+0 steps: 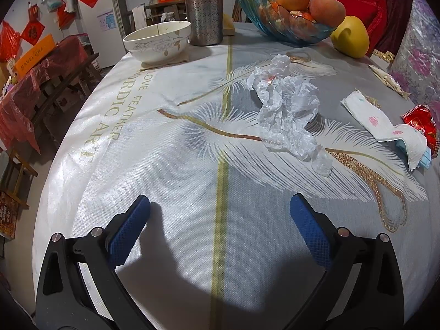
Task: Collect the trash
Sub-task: 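Move the left gripper to the crumpled plastic bag while the right grasps the red snack bag, then close the left gripper on the crumpled clear plastic bag and lift it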
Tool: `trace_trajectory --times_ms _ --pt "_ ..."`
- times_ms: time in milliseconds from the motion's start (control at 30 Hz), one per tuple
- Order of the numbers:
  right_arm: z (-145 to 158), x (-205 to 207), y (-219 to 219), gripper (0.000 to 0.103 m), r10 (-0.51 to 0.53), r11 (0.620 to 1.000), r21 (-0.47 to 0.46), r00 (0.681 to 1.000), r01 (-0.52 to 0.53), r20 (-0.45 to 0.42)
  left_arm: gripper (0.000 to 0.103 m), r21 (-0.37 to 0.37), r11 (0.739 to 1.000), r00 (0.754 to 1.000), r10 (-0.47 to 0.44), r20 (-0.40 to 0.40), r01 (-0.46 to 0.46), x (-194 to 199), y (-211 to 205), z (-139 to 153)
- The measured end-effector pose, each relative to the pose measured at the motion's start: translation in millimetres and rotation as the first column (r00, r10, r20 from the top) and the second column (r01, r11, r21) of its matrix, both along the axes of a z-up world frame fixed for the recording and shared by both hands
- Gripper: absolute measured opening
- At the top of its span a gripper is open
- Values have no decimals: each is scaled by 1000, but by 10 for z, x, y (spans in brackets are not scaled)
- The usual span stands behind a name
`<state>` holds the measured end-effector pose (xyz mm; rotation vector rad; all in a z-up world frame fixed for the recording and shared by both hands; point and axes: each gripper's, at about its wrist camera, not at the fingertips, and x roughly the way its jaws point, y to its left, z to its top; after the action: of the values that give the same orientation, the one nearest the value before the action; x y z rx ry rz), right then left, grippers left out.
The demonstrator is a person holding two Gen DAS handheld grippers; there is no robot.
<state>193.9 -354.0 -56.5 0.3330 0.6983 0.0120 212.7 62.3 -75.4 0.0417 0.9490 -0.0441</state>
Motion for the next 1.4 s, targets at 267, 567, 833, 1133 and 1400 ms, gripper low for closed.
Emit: trace_trajectory --times_ms 267,567,833,1133,1400 --pt "-346 528 -69 97 -33 999 10 992 35 -124 98 1 1000 1000 0 1 0 0 -4 0" --pt "-545 617 -139 98 -41 999 5 982 42 -183 98 1 1000 1000 0 1 0 -1 -1 0" --pt "-544 612 -39 52 -43 996 -83 984 29 -174 98 1 1000 1000 0 2 0 0 0 -1" --pt "-540 641 103 54 11 991 -127 982 -36 -189 98 6 1000 1000 6 -8 -6 1 -5 -2" --pt "-540 658 133 58 20 988 -144 980 -49 -196 97 -95 995 999 -4 -53 -1 292 -159 133"
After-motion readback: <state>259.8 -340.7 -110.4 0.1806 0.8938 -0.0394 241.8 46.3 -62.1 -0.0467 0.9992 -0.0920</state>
